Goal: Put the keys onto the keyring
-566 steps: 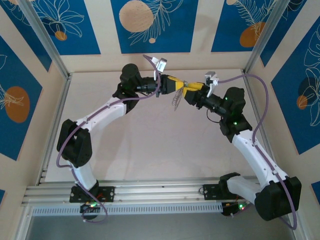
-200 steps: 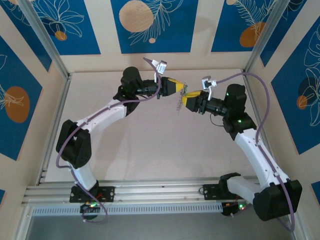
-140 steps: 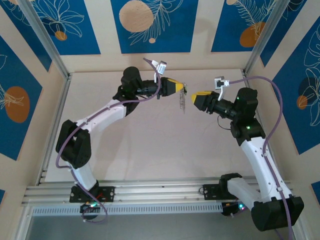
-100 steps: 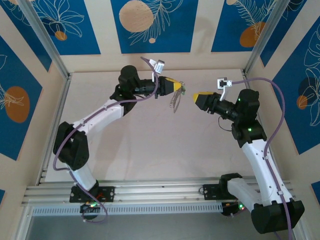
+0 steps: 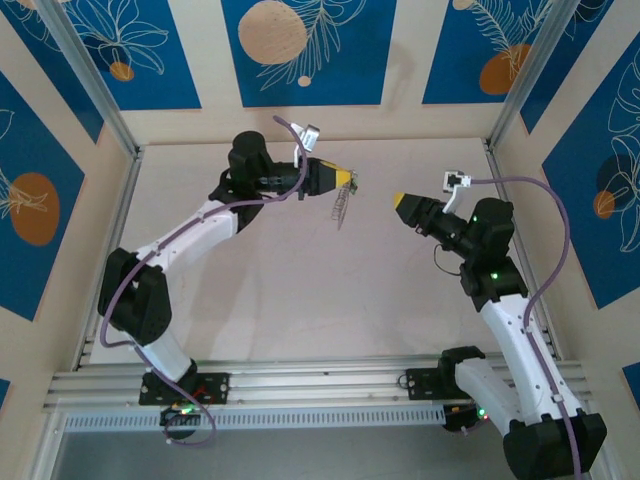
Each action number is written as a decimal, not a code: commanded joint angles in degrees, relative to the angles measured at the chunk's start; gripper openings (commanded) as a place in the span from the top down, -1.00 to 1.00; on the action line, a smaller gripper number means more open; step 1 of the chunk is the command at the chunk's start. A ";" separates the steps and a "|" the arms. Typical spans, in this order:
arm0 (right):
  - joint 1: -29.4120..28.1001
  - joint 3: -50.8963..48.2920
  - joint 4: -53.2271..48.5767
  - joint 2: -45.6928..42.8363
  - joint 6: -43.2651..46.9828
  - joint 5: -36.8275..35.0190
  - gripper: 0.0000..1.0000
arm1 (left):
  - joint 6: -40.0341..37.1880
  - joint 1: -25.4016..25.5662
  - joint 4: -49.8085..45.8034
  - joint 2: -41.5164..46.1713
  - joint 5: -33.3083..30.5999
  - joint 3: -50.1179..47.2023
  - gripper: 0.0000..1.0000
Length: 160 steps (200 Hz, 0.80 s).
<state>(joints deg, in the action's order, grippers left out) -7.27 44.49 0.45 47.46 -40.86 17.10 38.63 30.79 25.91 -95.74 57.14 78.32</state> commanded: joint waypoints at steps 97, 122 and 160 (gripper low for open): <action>-4.68 9.46 13.84 13.72 4.44 12.60 0.13 | 5.18 -0.56 7.77 5.72 -4.68 -3.10 1.00; -6.08 8.74 17.10 15.10 6.33 12.97 0.19 | 6.17 -0.57 8.14 5.18 -5.28 -2.66 1.00; -6.36 7.70 23.23 16.16 4.43 12.06 0.22 | 10.05 -0.55 11.96 2.68 -4.81 -2.13 1.00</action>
<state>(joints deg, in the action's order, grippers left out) -13.34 52.18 17.34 63.31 -36.82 28.56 45.41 30.74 32.49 -92.01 52.42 74.11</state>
